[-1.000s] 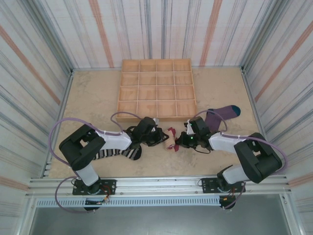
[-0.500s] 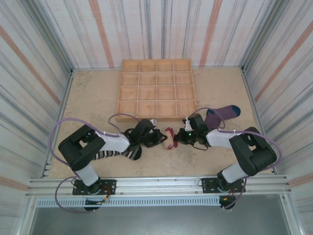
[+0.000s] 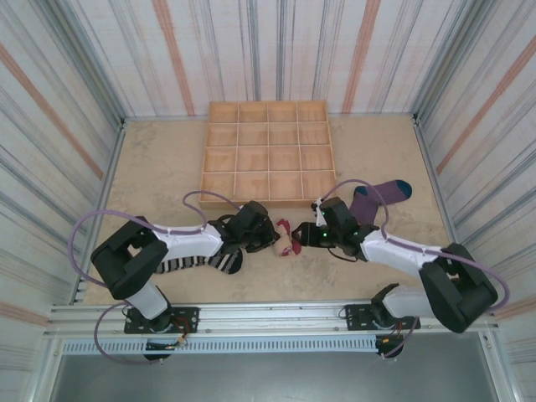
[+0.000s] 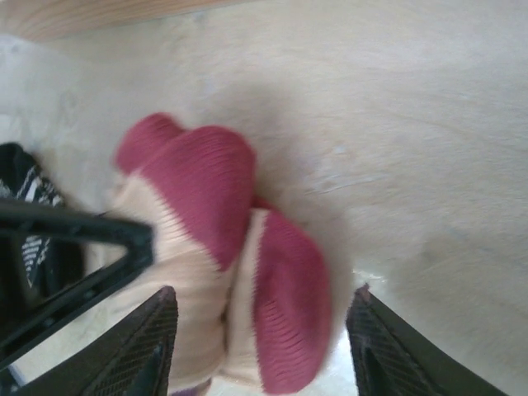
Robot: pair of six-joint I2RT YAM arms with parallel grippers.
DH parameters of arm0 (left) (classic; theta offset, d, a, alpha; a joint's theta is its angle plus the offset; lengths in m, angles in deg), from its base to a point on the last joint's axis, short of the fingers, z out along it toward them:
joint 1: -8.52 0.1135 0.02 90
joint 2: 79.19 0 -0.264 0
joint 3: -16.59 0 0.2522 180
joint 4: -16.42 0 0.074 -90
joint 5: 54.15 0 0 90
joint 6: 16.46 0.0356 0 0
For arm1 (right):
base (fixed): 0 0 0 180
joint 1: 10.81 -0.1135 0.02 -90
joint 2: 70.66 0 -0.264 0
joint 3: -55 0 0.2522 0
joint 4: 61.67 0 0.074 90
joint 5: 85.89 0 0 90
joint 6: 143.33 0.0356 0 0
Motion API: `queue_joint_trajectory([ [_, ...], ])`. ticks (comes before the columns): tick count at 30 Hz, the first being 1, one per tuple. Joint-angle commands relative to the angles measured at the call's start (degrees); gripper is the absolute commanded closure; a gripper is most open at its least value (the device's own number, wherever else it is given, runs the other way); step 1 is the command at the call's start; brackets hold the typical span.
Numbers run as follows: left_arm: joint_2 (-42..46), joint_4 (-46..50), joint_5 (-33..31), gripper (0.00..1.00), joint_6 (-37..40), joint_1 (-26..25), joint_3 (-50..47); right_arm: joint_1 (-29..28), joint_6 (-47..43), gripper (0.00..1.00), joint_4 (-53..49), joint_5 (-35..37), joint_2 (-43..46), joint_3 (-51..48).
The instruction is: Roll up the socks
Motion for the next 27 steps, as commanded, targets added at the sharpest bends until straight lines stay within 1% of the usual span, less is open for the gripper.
queue_joint_trajectory([
  [1,1.19,9.66,-4.31,1.0,-2.54,-0.81,1.44,-5.39,-2.2,0.4,-5.27,10.42,4.19,1.35],
  [5,1.08,10.46,-5.12,1.0,-4.05,-1.49,2.32,-13.06,-1.68,0.39,-4.95,18.76,5.84,1.4],
  [8,0.75,10.37,-4.77,1.0,-4.83,-1.45,2.7,-17.6,-1.62,0.41,-3.27,23.84,4.83,1.28],
  [11,0.3,10.34,-4.42,1.0,-5.25,-1.45,3.01,-20.27,-1.57,0.43,-0.85,26.08,2.47,1.3],
  [14,-0.04,9.61,-3.96,1.0,-5.7,-1.51,3.0,-20.92,-0.34,0.46,0.45,26.47,-1.16,2.02],
  [17,-0.02,9.15,-3.82,1.0,-5.89,-1.63,2.75,-20.69,1.28,0.49,1.65,25.23,-5.32,2.84],
  [20,0.33,8.19,-3.8,1.0,-5.98,-1.79,2.19,-19.15,2.53,0.52,2.57,21.85,-7.78,3.31],
  [23,0.38,7.8,-3.74,1.0,-5.89,-1.8,1.83,-16.23,3.16,0.63,4.74,16.86,-7.6,2.22],
  [24,0.46,7.32,-3.71,1.0,-6.1,-1.75,1.57,-14.18,3.85,0.68,6.13,13.34,-7.64,1.31],
  [25,0.59,6.78,-3.76,1.0,-6.38,-1.8,1.14,-13.06,4.52,0.72,6.69,11.56,-7.78,0.74],
  [27,0.88,5.02,-3.76,1.0,-7.01,-1.69,-0.03,-10.61,5.96,0.83,7.26,7.96,-8.01,-0.61],
])
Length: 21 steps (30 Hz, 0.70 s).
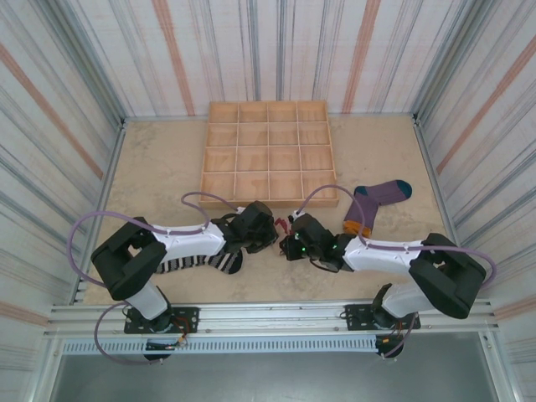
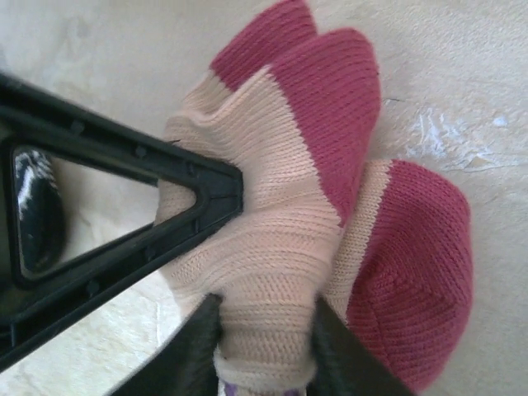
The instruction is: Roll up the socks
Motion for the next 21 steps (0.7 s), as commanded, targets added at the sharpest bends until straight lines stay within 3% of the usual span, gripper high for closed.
queue_joint_trajectory([
  [1,1.01,0.04,0.35,1.0,-1.43,-0.13,-2.62,4.41,3.68,0.87,2.09,-6.61,-1.08,-2.67],
  [4,1.65,-2.76,1.0,0.94,-1.44,0.49,-4.1,8.66,6.88,1.0,2.77,-13.41,-2.02,-4.66],
  [6,2.11,-5.14,1.79,0.76,-0.78,0.98,-5.02,11.11,9.11,1.0,3.49,-17.48,-2.49,-6.07],
  [10,2.99,-7.33,2.61,0.53,1.12,1.58,-5.94,15.66,12.48,1.0,4.28,-23.16,-3.3,-8.36],
  [21,-1.53,-12.92,4.57,0.45,1.57,0.07,-5.4,20.92,13.67,1.0,7.15,-28.35,-6.74,-10.64],
])
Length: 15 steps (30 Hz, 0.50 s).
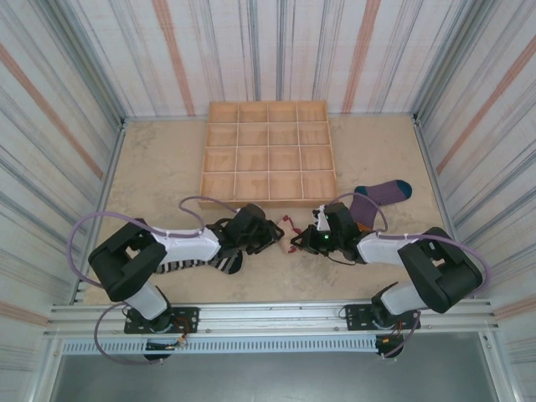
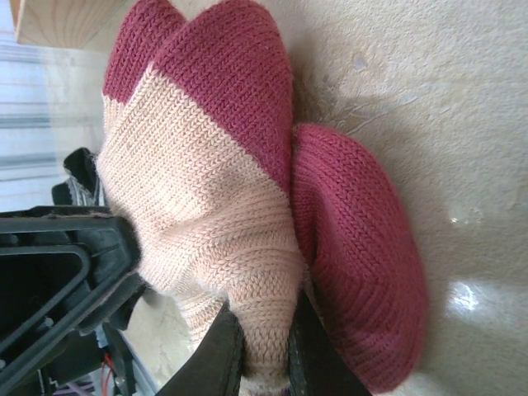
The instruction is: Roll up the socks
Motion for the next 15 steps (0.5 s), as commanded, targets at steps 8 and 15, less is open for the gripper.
queue_joint_trajectory([
  [8,-7.18,-2.08,-0.07,0.67,-0.69,-1.62,2.28,1.63,1.39,1.0,-4.43,-0.32,-3.58,-2.58],
  [15,-7.63,3.28,0.74,0.89,2.98,-1.18,4.69,1.67,-4.65,0.59,-19.83,3.61,5.32,2.3],
])
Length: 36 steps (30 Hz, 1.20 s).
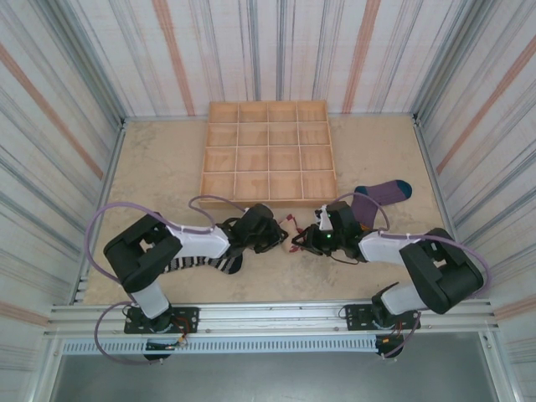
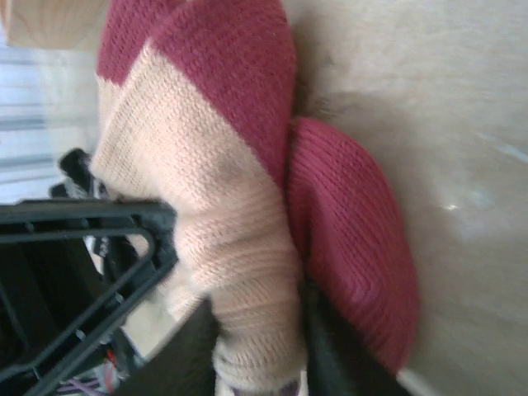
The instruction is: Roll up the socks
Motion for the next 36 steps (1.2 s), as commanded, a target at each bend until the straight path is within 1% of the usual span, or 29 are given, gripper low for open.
queue_joint_trajectory([
  [1,-2.08,7.9,0.89,0.9,4.35,0.02,2.03,0.25,-4.19,0.55,-16.84,4.91,5.05,2.37],
  [5,-3.12,11.59,3.3,0.92,9.84,0.49,4.96,1.33,-7.61,0.47,-24.16,6.55,8.76,6.09],
  [8,-3.69,11.36,4.35,0.92,11.74,0.58,5.59,1.9,-10.35,0.42,-27.81,8.0,8.14,8.65],
  [10,-4.26,10.99,4.61,0.92,12.44,0.62,5.74,2.16,-11.37,0.37,-28.17,8.52,6.42,9.5],
  [14,-5.53,8.61,5.8,0.92,13.25,0.62,5.55,2.23,-12.87,0.34,-25.99,8.58,1.37,10.35],
  [17,-6.26,7.34,6.17,0.92,13.66,0.47,5.59,2.23,-12.77,0.33,-20.12,6.48,-1.29,9.14],
  [19,-6.48,7.14,6.18,0.92,14.16,0.53,5.88,2.01,-12.73,0.34,-17.93,6.25,-2.94,8.96],
  [22,-6.8,7.0,6.0,0.92,14.48,0.6,6.08,1.86,-13.0,0.42,-16.63,5.82,-5.9,9.24],
  [23,-6.87,7.11,5.98,0.92,14.53,0.59,6.16,1.68,-12.95,0.46,-15.95,5.39,-6.6,9.16],
  [25,-6.93,7.38,5.85,0.9,14.38,0.62,6.26,1.12,-12.5,0.59,-15.11,4.78,-7.82,9.15],
  [26,-6.77,7.37,5.74,0.89,14.45,0.62,6.17,0.96,-12.26,0.64,-14.76,4.7,-7.92,8.98],
  [27,-6.54,7.39,5.63,0.83,14.41,0.71,6.14,0.86,-12.09,0.7,-14.48,4.81,-7.93,8.71],
  [31,-5.53,8.84,6.74,0.49,15.43,0.98,7.19,1.03,-12.2,0.9,-15.76,5.76,-6.26,8.6],
  [34,-3.17,10.34,6.62,0.36,15.65,1.16,7.41,1.71,-13.24,0.97,-18.94,6.02,-3.76,9.89],
  [35,-2.19,10.82,6.57,0.35,15.7,1.39,7.41,2.03,-13.72,1.0,-20.21,6.2,-2.63,10.54],
  [36,-0.91,11.54,6.35,0.32,15.75,1.64,7.5,2.45,-14.22,1.0,-21.87,6.77,-1.17,11.33],
])
